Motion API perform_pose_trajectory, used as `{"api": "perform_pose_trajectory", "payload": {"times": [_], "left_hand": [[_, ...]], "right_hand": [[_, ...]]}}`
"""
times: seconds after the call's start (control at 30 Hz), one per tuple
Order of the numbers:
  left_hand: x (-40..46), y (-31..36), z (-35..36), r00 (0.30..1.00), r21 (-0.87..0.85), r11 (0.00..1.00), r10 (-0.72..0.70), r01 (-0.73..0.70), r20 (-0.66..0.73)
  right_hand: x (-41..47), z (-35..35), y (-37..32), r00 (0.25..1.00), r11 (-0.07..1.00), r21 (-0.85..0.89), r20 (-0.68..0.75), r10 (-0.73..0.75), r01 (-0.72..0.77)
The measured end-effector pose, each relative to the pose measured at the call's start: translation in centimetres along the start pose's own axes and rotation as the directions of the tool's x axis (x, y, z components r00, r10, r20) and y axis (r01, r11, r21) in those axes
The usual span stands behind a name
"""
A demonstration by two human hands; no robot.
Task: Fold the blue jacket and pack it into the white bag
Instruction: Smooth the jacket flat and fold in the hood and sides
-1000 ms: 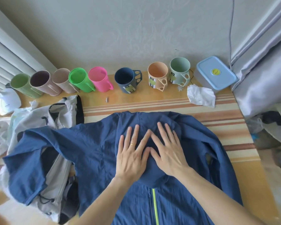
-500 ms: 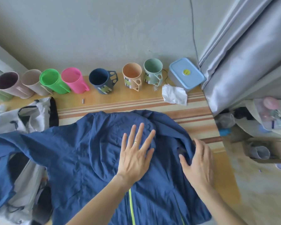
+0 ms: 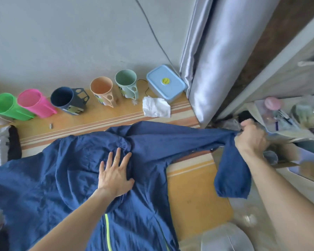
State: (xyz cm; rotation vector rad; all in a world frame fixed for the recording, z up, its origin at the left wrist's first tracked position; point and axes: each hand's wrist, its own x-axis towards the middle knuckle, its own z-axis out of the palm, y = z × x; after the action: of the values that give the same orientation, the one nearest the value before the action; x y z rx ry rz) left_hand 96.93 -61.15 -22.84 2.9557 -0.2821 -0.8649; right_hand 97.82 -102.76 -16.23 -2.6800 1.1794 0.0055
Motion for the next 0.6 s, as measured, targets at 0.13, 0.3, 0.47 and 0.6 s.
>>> {"api": "perform_pose_trajectory", "payload": {"times": [0.13, 0.3, 0.47, 0.6], "left_hand": [[0.4, 2.1, -1.2, 0.996, 0.036, 0.998, -0.039, 0.042, -0.077], [1.0, 6.2, -0.5, 0.845, 0.08, 0.937, 0.342, -0.34, -0.411], [2.0, 9.7, 1.8, 0.858, 0.074, 0.891, 0.452, -0.448, -0.243], [2.9, 10.5, 2.0, 0.93, -0.184, 0.914, 0.367, -0.363, -0.011]], "right_hand": [[-1.3, 1.4, 2.3, 0.994, 0.983, 0.149, -0.009, 0.105, -0.103], [-3.5, 8.0, 4.9, 0.716, 0.821, 0.16, 0.598, 0.362, -0.549], [-0.8, 12.0, 4.0, 0.447, 0.386, 0.341, 0.865, 0.228, -0.857], [1.3, 12.6, 2.5, 0.435, 0.302, 0.37, 0.88, 0.188, -0.879]]}}
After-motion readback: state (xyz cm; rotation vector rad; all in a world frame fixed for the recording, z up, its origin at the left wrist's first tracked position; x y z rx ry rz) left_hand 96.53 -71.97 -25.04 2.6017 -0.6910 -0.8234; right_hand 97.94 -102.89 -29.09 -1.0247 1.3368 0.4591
